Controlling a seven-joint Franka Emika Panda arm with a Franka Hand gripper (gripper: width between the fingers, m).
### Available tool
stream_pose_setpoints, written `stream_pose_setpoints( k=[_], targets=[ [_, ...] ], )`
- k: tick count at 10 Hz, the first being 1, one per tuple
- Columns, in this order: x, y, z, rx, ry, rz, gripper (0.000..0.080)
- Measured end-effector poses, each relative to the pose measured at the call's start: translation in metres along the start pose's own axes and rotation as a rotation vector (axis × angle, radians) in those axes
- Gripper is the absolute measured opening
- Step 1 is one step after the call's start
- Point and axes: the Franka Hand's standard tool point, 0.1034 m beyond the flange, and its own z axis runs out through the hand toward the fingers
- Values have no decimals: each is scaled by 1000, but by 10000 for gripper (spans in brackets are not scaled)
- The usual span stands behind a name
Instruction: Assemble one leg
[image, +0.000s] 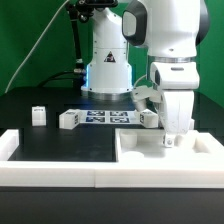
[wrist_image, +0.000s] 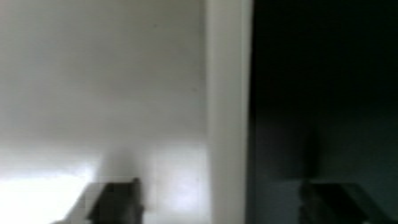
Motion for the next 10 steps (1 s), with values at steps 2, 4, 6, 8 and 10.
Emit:
stream_pose_setpoints(
  k=[2,4,6,8,10],
  targets=[
    [0,0,0,0,0,0,565],
    [0,0,0,0,0,0,644],
    [0,0,0,0,0,1,649],
    [4,0,-15,-17,-4,38,649],
    [7,-9,-39,-44,-11,74,649]
  ],
)
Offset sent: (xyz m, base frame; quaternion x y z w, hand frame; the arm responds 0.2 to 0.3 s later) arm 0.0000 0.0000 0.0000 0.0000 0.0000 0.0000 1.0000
